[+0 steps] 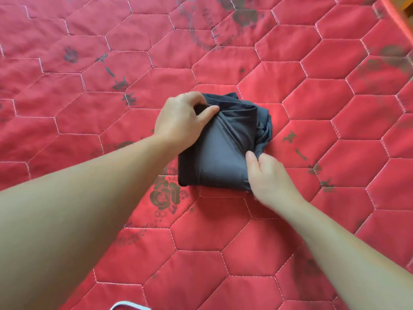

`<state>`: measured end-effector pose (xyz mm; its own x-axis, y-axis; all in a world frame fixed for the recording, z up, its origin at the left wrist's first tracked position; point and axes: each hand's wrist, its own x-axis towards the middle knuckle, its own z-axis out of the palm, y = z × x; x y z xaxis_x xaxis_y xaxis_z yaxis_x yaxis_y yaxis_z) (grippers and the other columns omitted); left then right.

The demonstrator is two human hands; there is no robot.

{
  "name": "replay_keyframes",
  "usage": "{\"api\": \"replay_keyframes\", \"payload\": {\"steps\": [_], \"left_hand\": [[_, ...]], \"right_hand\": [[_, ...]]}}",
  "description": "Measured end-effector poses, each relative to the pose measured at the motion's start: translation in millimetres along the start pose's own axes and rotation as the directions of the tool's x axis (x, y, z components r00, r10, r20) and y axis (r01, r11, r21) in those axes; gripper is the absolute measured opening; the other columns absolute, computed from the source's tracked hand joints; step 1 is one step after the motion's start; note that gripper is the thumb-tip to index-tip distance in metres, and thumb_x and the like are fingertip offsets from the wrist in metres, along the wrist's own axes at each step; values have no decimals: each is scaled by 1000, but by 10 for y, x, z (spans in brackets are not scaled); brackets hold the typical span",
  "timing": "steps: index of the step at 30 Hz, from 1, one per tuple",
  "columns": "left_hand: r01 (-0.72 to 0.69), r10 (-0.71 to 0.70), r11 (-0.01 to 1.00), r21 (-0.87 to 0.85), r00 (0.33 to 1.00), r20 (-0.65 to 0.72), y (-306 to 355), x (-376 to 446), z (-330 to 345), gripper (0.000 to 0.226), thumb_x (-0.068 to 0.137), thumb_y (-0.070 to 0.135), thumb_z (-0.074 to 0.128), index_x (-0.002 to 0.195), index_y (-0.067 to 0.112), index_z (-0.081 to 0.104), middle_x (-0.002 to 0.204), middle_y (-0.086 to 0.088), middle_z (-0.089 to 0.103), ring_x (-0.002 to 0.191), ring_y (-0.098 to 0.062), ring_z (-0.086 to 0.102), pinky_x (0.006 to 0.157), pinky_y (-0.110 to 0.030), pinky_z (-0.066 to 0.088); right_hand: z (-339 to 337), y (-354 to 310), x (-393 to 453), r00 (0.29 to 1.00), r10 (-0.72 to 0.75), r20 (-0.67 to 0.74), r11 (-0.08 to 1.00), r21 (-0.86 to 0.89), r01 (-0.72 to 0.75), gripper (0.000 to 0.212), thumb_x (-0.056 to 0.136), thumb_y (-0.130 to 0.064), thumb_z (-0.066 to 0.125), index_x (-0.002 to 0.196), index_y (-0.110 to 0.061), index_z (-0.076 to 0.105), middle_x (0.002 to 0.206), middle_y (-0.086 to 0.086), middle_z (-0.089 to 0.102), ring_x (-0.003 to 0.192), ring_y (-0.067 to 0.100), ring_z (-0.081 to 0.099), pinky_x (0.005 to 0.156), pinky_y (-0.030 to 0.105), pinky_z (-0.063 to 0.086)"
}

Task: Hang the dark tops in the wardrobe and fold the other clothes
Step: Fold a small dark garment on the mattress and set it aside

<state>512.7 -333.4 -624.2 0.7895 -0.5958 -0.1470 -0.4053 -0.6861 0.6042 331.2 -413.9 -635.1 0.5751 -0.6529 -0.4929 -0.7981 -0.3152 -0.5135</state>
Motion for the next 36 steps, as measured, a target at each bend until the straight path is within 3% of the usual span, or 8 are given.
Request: {"api": "replay_keyframes", "payload": {"steps": [3,5,8,12,18,25,30,36], "left_hand": [[78,-71,997,27,981,-181,21,-104,45,37,81,55,67,102,25,57,109,3,51,109,-22,48,91,-33,36],[-8,10,1000,7,938,-346,39,-288,-9,36,83,49,65,109,26,59,116,1,50,111,-22,46,90,-31,31],[-104,84,994,-39,934,-348,28,-694,22,26,89,36,56,109,21,63,113,-3,56,107,-27,52,90,-35,33],[111,-119,986,-123,991,-56,11,-1027,244,49,99,30,48,145,20,39,144,-2,45,133,-22,39,111,-34,27],[343,-364,850,-400,931,25,169,-974,272,73,89,44,60,150,23,26,147,-1,41,134,-15,36,106,-25,27],[548,-509,753,-363,836,206,318,-738,269,75,84,77,33,111,13,62,113,-7,67,109,-28,59,89,-38,44],[614,-570,562,-554,773,279,212,-886,329,61,79,76,51,69,16,58,80,0,69,89,-28,67,73,-35,50],[682,-487,427,-594,727,484,-141,-1187,314,55,73,75,60,78,21,69,67,20,71,62,2,68,55,-16,51]], "right_hand": [[-114,-65,-3,967,-108,-230,983,-172,69,22,91,-29,53,107,-15,54,115,15,55,106,37,54,81,43,39],[-146,-208,-50,825,-356,-439,934,-208,292,56,80,-18,58,135,-15,47,133,13,47,121,34,46,99,44,35],[-24,-425,-43,735,-586,-341,808,-319,496,53,86,-23,51,139,-20,51,146,8,45,136,30,39,108,48,29],[138,-352,169,908,-398,-135,895,-275,351,55,99,-38,40,152,-32,26,162,1,13,149,19,8,118,49,9],[159,-184,80,900,-161,-406,979,-179,95,72,90,-58,47,149,-20,32,153,10,29,137,31,30,108,47,26],[162,-452,80,961,155,-228,968,229,-101,59,95,-51,45,138,-11,39,136,11,38,119,35,48,94,39,37],[81,-393,73,954,269,-136,875,447,-183,78,77,-66,62,128,-9,49,127,8,57,116,25,55,101,42,44],[200,-269,-169,961,272,59,807,530,-260,103,50,-79,66,127,-12,52,120,2,63,107,21,63,95,42,51]]}}
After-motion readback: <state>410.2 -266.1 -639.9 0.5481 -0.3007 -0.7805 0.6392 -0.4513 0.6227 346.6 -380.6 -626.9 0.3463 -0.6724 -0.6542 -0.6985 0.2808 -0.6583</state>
